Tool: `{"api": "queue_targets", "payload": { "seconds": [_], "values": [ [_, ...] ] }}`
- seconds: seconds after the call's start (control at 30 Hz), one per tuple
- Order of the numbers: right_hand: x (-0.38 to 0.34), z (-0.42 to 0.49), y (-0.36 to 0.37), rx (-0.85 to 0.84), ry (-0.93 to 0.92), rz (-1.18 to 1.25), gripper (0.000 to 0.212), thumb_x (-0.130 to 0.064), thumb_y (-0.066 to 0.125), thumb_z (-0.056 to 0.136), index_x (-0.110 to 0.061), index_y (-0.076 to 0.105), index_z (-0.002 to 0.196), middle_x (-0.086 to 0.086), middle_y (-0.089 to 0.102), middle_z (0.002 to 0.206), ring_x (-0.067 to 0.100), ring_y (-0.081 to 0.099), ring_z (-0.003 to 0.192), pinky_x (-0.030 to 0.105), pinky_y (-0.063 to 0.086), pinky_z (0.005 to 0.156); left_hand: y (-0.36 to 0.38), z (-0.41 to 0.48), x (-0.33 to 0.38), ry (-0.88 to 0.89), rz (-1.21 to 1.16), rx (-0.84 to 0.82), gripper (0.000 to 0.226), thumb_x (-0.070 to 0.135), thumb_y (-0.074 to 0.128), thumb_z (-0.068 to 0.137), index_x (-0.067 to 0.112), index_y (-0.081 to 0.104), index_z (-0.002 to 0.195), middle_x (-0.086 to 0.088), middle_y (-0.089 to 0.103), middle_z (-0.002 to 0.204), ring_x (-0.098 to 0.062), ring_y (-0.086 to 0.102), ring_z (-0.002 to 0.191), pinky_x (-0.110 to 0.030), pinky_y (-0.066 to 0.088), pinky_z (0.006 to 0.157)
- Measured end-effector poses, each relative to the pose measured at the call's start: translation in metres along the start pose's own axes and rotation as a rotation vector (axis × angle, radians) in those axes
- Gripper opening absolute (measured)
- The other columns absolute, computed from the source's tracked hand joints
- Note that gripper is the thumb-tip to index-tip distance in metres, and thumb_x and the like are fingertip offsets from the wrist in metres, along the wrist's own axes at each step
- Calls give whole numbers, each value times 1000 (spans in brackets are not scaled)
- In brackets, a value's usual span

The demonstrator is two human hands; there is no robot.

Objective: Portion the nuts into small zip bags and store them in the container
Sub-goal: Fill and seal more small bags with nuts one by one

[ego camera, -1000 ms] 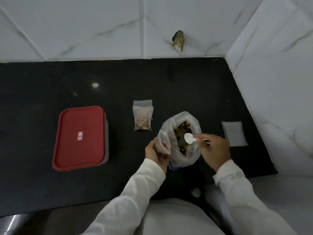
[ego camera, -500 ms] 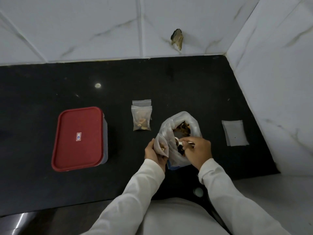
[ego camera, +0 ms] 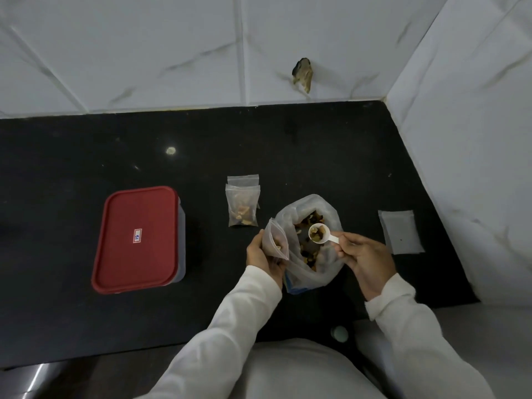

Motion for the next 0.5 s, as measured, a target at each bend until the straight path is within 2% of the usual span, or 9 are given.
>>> {"api": "queue_targets", "payload": {
  "seconds": [0.1,0.23,0.5],
  "values": [
    [-20,-23,8,-44,-59,106,19,1,57,90,-2,72,101,14,70,87,13,63,76,27,52,78,3,-4,3,-9,5,-9,29,30,59,93,13,67,115,-8,67,88,-20,62,75,-26,49,50],
    [-33,-48,31,-141,-159,77,17,-1,60,88,-6,74,97,11,72,85,11,64,74,22,54,72,6,-7,4,-35,-1,-1,22,30,59,93,14,66,106,-8,64,79,-20,61,70,-25,49,46],
    [-26,-50,54,-130,-190,-12,18,-2,61,90,-9,76,96,9,72,81,14,63,75,26,52,73,9,-13,8,-31,-25,-16,26,29,58,94,12,66,111,-10,64,78,-20,60,65,-20,48,41]
  ]
}}
Point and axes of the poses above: each hand's wrist, its own z-axis towards the middle knuckle, its own y-axis out of the palm, x = y × z, the point moved 3 cm from there along z, towards the middle knuckle
